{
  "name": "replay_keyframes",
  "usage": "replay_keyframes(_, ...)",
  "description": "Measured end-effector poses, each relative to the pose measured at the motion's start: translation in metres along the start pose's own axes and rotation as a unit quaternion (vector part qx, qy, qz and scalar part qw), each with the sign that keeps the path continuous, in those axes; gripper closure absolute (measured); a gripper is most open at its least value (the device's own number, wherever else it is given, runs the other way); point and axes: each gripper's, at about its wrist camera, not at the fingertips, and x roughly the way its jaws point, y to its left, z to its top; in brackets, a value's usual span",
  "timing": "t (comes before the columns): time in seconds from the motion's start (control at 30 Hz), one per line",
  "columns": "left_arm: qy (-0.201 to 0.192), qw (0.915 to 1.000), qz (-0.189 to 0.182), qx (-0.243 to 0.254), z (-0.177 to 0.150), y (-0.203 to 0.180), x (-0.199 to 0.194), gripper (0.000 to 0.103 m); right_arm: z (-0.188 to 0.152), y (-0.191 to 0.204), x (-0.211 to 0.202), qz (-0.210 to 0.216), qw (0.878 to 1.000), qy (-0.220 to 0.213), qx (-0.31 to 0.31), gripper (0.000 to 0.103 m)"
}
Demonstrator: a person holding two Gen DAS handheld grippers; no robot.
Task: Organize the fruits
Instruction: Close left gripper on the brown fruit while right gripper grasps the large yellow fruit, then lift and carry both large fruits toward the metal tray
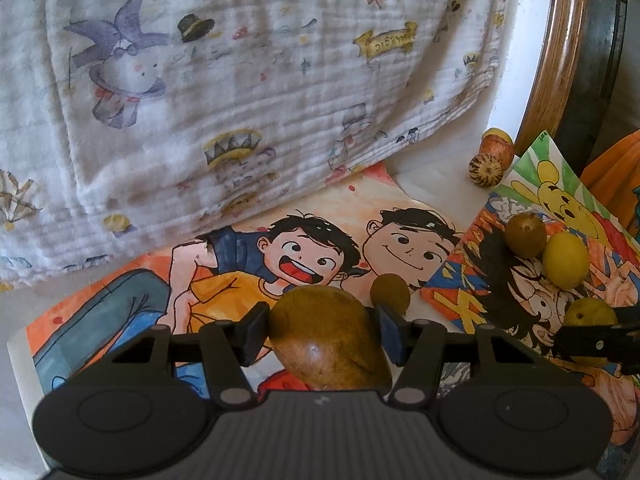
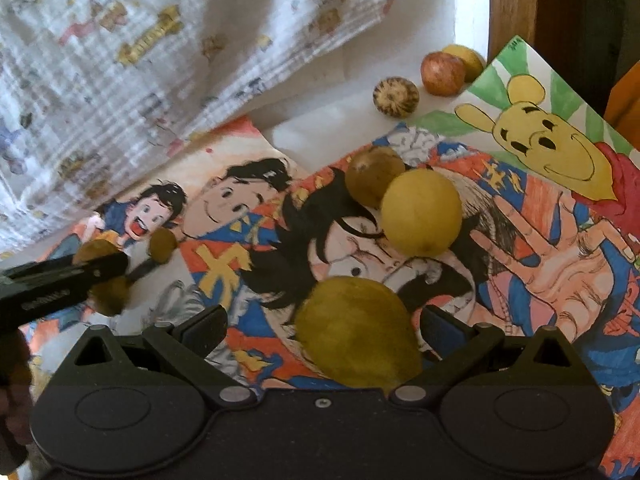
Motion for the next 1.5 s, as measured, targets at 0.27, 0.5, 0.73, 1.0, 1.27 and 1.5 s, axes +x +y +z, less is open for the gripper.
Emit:
replay_keyframes(0.27, 0.000, 1.0000, 0.000, 0.004, 0.000, -0.001, 0.001, 0.041, -0.003, -0.005, 0.008, -0.009, 1.000, 0.011, -0.005, 0.014)
replay_keyframes(0.5, -0.001, 1.0000, 0.002, 0.006, -0.001, -0.001, 0.000, 0.041, -0.007, 0.003, 0.011, -0.007, 0.999, 0.024, -0.019, 0.022)
replay_keyframes(0.73, -0.002, 1.0000, 0.001, 0.004, -0.003, 0.000, -0.003, 0.041, -0.012, 0.006, 0.005, -0.006, 0.999, 0.032, -0.024, 0.022)
replay_keyframes(1.0, -0.002, 1.0000, 0.002, 0.005, -0.003, -0.001, -0.004, 0.041, -0.015, 0.013, 0.000, 0.007, 0.998, 0.035, -0.043, 0.044)
replay_keyframes(1.27, -0.009, 0.9999, 0.003, 0.003, -0.005, -0.002, -0.008, 0.042, -0.018, 0.018, -0.008, 0.008, 0.998, 0.023, -0.054, 0.045)
replay_keyframes(1.5, -0.014, 0.9999, 0.001, 0.001, -0.008, -0.002, -0.015, 0.042, -0.016, 0.024, -0.021, 0.019, 0.998, 0.009, -0.056, 0.046)
